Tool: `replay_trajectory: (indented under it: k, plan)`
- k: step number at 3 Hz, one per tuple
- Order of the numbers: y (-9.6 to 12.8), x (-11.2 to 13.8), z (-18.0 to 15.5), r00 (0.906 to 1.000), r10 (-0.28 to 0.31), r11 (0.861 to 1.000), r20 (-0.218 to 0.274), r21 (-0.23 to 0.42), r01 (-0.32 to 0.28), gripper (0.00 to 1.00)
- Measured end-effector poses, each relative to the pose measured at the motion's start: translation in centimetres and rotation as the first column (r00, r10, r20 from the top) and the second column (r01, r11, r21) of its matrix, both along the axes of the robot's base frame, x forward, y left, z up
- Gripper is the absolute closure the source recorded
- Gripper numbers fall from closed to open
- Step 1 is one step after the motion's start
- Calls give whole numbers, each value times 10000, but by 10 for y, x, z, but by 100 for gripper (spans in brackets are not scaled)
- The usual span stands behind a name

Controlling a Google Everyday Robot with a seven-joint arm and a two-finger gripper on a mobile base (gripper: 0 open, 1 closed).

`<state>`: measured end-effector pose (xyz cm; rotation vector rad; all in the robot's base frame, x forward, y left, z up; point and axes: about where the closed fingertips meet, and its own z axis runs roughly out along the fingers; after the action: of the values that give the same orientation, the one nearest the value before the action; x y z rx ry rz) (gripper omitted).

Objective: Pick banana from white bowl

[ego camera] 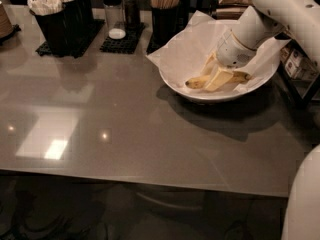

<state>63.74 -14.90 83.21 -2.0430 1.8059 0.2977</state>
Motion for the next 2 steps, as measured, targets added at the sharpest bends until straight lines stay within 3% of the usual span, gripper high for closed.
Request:
replay_trajectory:
  k: [1,2]
  plan:
    - [-19,2,36,9955,-622,9980,710,158,612,100]
    - [-32,7,73,9847,-888,9874,1499,1429,672,100]
